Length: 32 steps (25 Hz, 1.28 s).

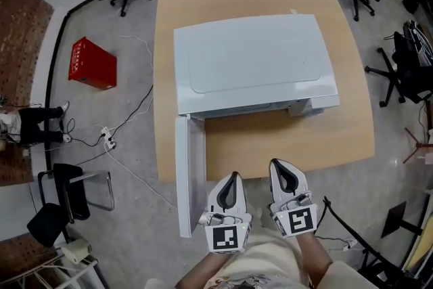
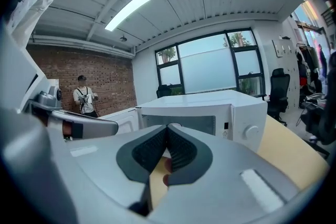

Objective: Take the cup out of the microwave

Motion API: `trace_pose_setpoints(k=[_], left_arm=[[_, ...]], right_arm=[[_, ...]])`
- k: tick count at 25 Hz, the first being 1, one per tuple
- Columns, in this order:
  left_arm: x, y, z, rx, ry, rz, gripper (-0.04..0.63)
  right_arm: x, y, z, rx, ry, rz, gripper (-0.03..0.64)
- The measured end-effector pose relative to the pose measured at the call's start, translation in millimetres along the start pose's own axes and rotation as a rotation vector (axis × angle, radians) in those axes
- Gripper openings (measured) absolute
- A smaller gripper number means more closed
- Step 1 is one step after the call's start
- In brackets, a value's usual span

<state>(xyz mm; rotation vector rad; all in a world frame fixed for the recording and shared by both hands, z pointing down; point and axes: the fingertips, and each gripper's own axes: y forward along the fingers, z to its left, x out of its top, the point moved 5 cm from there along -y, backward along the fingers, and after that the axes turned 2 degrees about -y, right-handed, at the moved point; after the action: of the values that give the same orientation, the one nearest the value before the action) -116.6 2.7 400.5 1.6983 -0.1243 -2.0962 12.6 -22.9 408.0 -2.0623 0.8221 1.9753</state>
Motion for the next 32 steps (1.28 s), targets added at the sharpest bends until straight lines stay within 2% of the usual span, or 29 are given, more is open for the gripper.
trace_pose_setpoints(k=[2, 6, 7, 10, 13, 16, 25, 27, 32], left_arm=[[-10, 10, 7, 0.018, 0.018, 0.031, 0.002], [-13, 33, 15, 0.043, -0.015, -0.026, 0.016], [-15, 37, 17, 0.041, -0.014, -0.026, 0.08], [-17, 54, 23, 0.048, -0.006, -0.055, 0.196], [-22, 78, 31, 0.062, 0.025, -0.078, 0.268], [-26, 104, 42, 0.083, 0.05, -0.098, 0.312], [-50, 173, 77, 0.162, 0.08, -0.056, 0.368], [-52, 185, 83, 0.172, 0.077, -0.072, 0.374], [-54, 215, 83, 0.145, 0.138, -0.133, 0.407]], right_arm=[[-8, 10, -5, 0.008, 0.006, 0.012, 0.008], [-20, 23, -15, 0.014, 0.006, 0.031, 0.008], [-22, 26, -17, 0.015, 0.005, 0.035, 0.008], [-25, 28, -20, 0.019, 0.002, 0.045, 0.008], [-26, 30, -22, 0.027, -0.002, 0.053, 0.008], [-28, 29, -23, 0.037, 0.003, 0.059, 0.008], [-45, 37, -31, 0.066, 0.007, 0.09, 0.008], [-47, 40, -31, 0.074, 0.008, 0.096, 0.008], [-56, 40, -32, 0.064, 0.036, 0.111, 0.008]])
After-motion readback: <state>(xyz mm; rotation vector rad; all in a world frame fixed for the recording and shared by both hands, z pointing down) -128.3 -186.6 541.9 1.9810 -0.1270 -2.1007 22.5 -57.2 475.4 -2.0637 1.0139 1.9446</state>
